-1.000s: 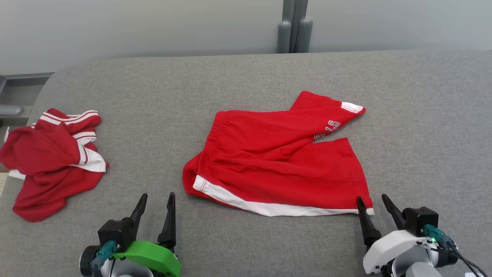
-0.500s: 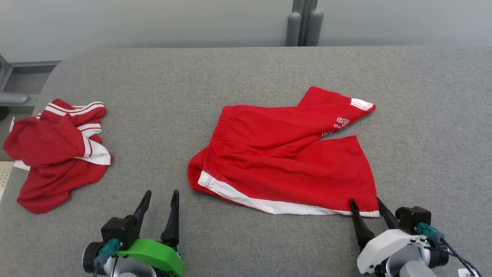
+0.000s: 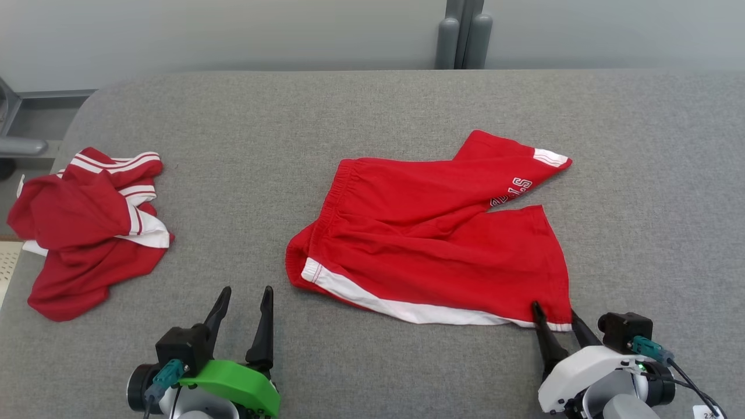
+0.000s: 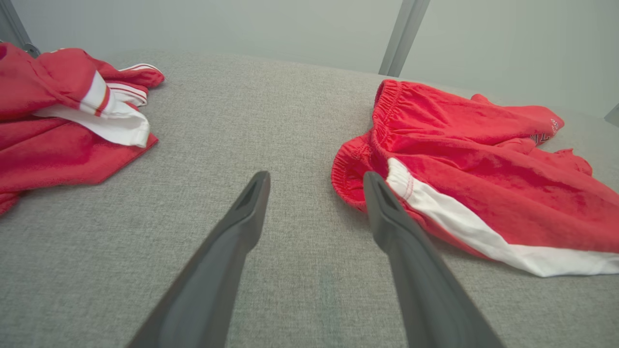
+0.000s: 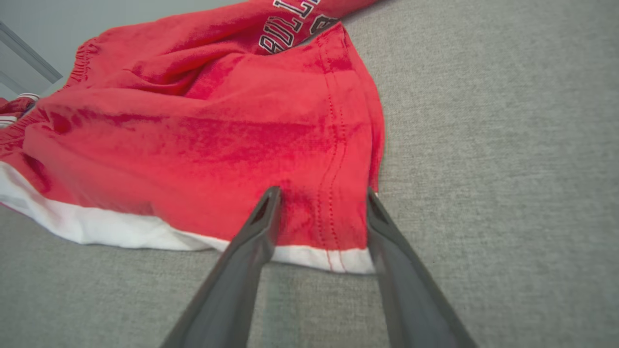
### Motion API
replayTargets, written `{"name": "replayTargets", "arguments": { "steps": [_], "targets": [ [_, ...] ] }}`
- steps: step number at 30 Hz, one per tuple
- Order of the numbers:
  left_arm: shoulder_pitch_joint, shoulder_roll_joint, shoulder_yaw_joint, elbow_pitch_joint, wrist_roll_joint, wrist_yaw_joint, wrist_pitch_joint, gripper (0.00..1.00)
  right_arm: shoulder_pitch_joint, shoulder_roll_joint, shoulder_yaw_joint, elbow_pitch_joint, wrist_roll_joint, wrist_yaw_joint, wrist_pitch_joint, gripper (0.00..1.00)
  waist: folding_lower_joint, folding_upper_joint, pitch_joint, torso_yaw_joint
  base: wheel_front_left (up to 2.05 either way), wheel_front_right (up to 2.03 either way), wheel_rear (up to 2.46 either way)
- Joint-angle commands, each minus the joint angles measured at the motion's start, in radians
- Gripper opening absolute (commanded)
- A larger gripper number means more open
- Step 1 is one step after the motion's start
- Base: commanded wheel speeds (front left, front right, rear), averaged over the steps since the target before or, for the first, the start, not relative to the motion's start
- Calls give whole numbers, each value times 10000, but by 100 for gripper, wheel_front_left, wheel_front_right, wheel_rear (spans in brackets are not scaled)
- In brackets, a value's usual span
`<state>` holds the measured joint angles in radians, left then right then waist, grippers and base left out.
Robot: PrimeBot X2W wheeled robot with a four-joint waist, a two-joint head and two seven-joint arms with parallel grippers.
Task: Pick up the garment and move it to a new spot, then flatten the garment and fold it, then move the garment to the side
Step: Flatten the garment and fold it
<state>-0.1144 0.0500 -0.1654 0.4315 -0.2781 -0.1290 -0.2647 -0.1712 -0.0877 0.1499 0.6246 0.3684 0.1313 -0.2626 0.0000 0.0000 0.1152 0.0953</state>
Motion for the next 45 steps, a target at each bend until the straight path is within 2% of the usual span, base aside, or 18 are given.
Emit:
{"name": "replayTargets", "arguments": {
  "steps": [1, 4, 7, 16, 27, 28, 29, 30, 37, 45],
  "targets": [
    [-165, 13, -15, -20, 17, -30, 3, 100, -144, -75, 29, -64, 85, -10, -28, 42, 0, 0, 13, 1, 0, 0, 0],
    [-186, 13, -61, -36, 35, -31, 3, 100, -155, -130, -30, -213, 166, -10, -28, 25, 0, 0, 50, 12, 0, 0, 0],
    [-166, 13, -100, -29, 8, -31, 3, 100, -215, -193, 62, -214, 159, -10, -28, 0, 0, 0, 91, 19, 0, 0, 0],
    [-294, 13, -208, -11, 46, -32, 3, 100, -880, -397, -264, -233, -122, -10, -28, 0, 0, 0, 305, 155, 0, 0, 0],
    [-481, 13, -397, 10, -77, -32, 3, 100, -1456, -409, -1124, 502, -756, -10, -28, 0, 0, 0, 530, 546, 0, 0, 0],
    [-487, 13, -397, 13, -79, -32, 5, 100, -1484, -384, -1202, 554, -841, -10, -28, 2, 0, 0, 547, 564, 0, 0, 0],
    [-487, 13, -394, 14, -78, -32, 5, 100, -1517, -381, -1291, 599, -948, -10, -28, 37, 0, 0, 560, 579, 0, 0, 0],
    [-485, 13, -394, 16, -79, -32, 3, 100, -1542, -378, -1407, 654, -1044, -12, -28, 100, 0, 0, 568, 590, 0, 0, 0],
    [-367, 13, -300, 60, -98, -32, 4, 100, -1320, -287, -2137, 665, -1536, -10, -28, 100, 0, 0, 397, 542, 0, 0, 0],
    [-75, 14, -65, -102, 47, -29, 5, 100, -493, -144, -2343, -422, -1845, -10, -28, 100, 0, 0, -59, 229, 0, 0, 0]
  ]
}}
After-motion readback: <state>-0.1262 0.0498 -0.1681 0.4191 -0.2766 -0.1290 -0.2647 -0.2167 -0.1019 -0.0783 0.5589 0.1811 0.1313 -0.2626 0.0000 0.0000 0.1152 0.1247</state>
